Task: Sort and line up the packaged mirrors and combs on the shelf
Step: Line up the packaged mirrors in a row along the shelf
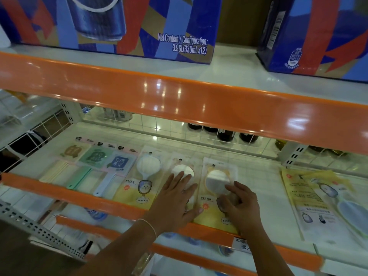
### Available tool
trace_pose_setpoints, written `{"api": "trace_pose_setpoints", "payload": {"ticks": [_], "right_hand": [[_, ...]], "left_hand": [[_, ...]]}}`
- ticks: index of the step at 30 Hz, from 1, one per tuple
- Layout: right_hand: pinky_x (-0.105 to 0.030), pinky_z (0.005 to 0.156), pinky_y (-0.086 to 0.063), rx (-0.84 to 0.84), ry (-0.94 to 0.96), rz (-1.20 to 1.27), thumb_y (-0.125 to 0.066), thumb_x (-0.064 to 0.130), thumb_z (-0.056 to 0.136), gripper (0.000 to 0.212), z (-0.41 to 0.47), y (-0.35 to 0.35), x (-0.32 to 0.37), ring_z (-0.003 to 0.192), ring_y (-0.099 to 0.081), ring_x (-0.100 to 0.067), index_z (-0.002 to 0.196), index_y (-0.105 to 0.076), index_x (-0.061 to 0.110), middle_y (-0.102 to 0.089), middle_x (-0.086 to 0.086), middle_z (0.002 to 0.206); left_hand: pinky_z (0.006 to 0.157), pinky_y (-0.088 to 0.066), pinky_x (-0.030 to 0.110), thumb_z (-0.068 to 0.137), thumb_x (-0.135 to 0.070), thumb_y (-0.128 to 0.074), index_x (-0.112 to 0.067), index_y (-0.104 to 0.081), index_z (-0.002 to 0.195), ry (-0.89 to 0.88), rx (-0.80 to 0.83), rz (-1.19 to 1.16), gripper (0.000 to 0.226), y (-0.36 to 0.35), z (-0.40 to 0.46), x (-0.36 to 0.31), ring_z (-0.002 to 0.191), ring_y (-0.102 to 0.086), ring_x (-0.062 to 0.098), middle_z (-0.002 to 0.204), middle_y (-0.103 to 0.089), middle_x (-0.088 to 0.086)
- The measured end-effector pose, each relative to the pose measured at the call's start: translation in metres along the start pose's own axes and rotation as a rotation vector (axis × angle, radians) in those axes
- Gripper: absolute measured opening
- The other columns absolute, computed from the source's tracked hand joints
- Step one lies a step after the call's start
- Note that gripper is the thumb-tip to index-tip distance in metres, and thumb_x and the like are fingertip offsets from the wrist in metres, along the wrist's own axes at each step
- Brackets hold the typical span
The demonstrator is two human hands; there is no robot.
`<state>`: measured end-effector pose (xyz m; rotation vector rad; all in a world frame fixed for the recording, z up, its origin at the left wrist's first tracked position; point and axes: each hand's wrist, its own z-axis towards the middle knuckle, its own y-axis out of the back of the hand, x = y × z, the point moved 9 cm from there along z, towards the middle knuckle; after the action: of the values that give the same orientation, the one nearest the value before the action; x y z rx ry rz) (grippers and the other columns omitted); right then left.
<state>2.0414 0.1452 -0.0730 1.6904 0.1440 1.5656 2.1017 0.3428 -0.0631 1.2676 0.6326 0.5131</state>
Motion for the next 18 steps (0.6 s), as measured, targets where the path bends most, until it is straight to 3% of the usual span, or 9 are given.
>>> {"api": "trace_pose_setpoints", "payload": {"ticks": [4, 11, 18], "right_hand": [[-0.03, 0.098, -0.035, -0.03, 0.046, -0.076, -0.078, 0.03, 0.073, 0.04, 0.002, -0.002, 0.003, 0.126, -0.038, -0.02, 0.112, -0.069, 0.024, -0.051, 0.001, 0.136], [-0.032, 0.093, -0.037, -0.045, 0.142, -0.19, -0.075, 0.04, 0.071, 0.041, 0.005, -0.007, 0.005, 0.117, -0.047, -0.031, 0.106, -0.073, 0.019, -0.057, -0.008, 0.133], [-0.04, 0.097, -0.043, -0.041, 0.144, -0.208, -0.079, 0.033, 0.074, 0.036, 0.006, -0.009, 0.004, 0.118, -0.046, -0.028, 0.107, -0.073, 0.02, -0.056, -0.007, 0.135]], "left_hand": [[0.119, -0.005, 0.047, 0.091, -0.072, -0.02, -0.023, -0.027, 0.149, -0.005, 0.04, -0.019, 0.076, -0.011, 0.006, -0.01, 0.147, 0.008, 0.02, 0.16, -0.01, 0.003], [0.119, -0.007, 0.047, 0.092, -0.069, -0.022, -0.025, -0.032, 0.146, -0.008, 0.033, -0.014, 0.07, -0.015, 0.005, -0.009, 0.148, 0.003, 0.021, 0.158, -0.021, 0.002], [0.118, -0.008, 0.047, 0.091, -0.07, -0.023, -0.026, -0.034, 0.144, -0.012, 0.032, -0.017, 0.07, -0.015, 0.004, -0.009, 0.147, 0.002, 0.02, 0.156, -0.024, 0.0]]}}
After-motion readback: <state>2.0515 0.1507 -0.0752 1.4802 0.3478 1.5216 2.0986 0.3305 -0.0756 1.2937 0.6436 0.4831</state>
